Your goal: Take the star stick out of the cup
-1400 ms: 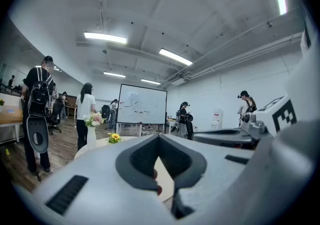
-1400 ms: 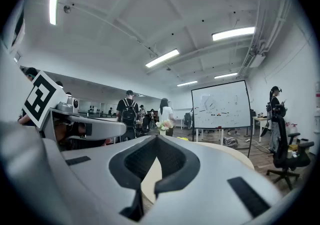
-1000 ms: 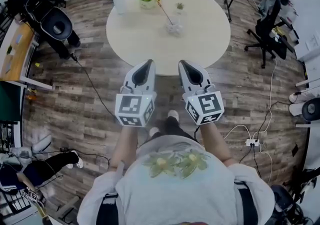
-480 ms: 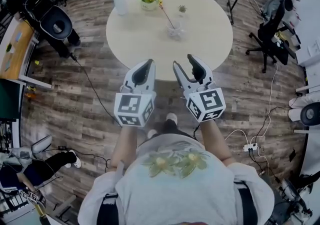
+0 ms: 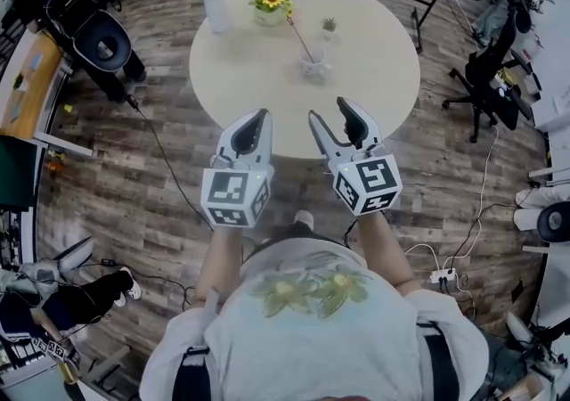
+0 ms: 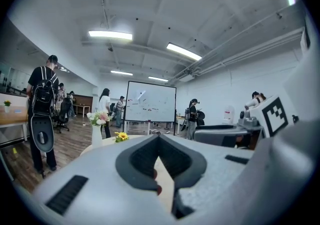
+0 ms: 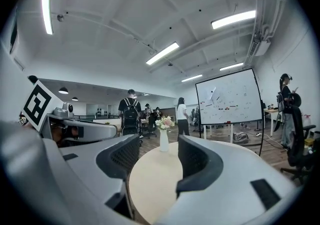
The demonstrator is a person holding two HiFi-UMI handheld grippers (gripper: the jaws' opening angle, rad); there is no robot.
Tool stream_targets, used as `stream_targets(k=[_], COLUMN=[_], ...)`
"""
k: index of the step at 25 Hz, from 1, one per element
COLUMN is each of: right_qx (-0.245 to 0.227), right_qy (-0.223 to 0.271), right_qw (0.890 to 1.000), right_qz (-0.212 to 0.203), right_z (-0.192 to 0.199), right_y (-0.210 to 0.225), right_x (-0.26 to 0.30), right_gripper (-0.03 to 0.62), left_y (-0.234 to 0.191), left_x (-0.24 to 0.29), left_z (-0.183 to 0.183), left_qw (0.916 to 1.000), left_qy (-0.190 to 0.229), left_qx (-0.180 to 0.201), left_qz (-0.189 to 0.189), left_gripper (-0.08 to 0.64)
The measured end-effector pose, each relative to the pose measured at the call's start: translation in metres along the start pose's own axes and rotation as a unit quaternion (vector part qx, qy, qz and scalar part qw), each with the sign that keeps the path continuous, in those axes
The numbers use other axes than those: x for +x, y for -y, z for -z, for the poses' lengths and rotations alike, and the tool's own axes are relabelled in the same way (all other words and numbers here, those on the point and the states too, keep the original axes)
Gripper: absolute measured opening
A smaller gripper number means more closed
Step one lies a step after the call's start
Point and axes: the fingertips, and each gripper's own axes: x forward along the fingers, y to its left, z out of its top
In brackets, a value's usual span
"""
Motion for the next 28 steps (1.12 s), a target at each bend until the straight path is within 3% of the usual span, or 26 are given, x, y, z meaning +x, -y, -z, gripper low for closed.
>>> stream_targets(k=[6,14,28], right_qx=[0.021,0.015,0.022], right_qy=[-0.013,-0.032,-0.055], right_qw=[0.999,0.999,0.998], right_qz=[-0.019,-0.031,-0.016], right_z=[0.013,0.02,0.022], right_y=[0.017,0.035,0.085], right_x=[0.013,0.046,0.138], right_gripper=[0.236,0.235,0.235], left_y=[-0.008,-0.027,-0.085], left_x=[0.01,0.035,0.131], left_z=[0.011,0.022,0.014], left_qw=[0.9996,0.9987,0.9987], left_qy=[-0.007,-0.026,-0.041], left_qx=[-0.013,-0.029,-0.029], left_qz=[-0.023,-0.032,-0.003], left_gripper=[0.002,0.002,0.002])
